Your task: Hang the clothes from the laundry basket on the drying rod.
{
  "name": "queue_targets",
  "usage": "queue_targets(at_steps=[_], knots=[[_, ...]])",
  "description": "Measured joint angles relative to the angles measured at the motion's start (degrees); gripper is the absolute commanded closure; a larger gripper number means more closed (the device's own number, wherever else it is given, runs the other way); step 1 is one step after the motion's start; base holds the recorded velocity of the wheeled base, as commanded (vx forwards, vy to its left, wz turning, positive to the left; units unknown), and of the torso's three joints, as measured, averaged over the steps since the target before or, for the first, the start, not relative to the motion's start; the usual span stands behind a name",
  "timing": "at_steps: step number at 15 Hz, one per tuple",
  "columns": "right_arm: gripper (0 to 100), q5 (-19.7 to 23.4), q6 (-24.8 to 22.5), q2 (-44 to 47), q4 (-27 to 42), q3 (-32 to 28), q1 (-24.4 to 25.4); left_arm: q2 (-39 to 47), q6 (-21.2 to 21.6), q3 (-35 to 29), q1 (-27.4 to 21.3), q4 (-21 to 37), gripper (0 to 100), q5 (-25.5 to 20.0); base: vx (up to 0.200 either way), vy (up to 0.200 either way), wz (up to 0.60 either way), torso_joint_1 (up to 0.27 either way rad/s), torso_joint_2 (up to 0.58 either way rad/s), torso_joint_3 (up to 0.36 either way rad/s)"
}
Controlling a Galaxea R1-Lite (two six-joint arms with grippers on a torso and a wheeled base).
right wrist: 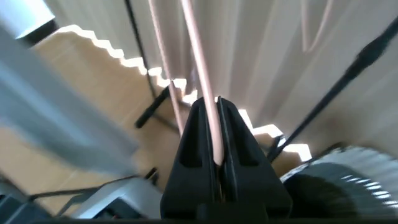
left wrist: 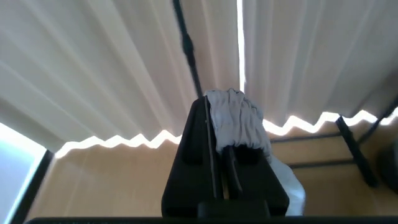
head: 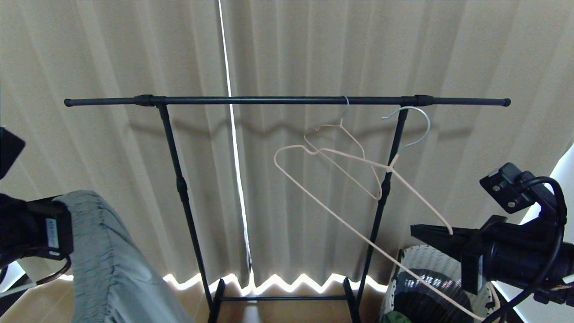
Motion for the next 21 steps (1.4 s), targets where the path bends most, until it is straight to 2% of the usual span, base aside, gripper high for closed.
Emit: queue_targets(at_steps=[4, 7, 11, 14, 16, 18, 21], knots=[[100, 0.2, 4.1, 1.7, -0.4, 2.0, 8.0, 10.4, -5.6, -5.5, -3.5, 0.0, 100, 0.3, 0.000, 0.000, 0.00, 0.000, 0.00, 0.000], [100, 0.2, 7.4, 3.9, -1.2, 2.1, 12.8, 17.9, -6.7, -10.1, -4.8, 0.1, 100, 1.4, 0.000, 0.000, 0.00, 0.000, 0.00, 0.000], [100, -0.1, 10.0, 5.9, -2.2, 1.3, 21.9, 28.2, -8.5, -17.9, -5.0, -1.7, 100, 7.4, 0.000, 0.000, 0.00, 0.000, 0.00, 0.000], [100, -0.1, 10.7, 7.2, -2.4, 0.2, 23.8, 32.2, -8.1, -21.1, -5.1, -3.6, 100, 8.7, 0.000, 0.000, 0.00, 0.000, 0.00, 0.000], [100, -0.2, 11.7, 9.3, -2.4, -1.1, 24.0, 33.2, -7.9, -21.0, -6.3, -5.0, 100, 9.7, 0.000, 0.000, 0.00, 0.000, 0.00, 0.000], [100, -1.2, 12.6, 11.9, -2.4, -3.5, 24.1, 33.8, -7.9, -20.6, -7.9, -6.3, 100, 12.8, 0.000, 0.000, 0.00, 0.000, 0.00, 0.000], [100, -3.3, 13.9, 15.7, -2.4, -7.2, 24.0, 34.0, -7.4, -19.7, -8.8, -6.6, 100, 13.3, 0.000, 0.000, 0.00, 0.000, 0.00, 0.000]])
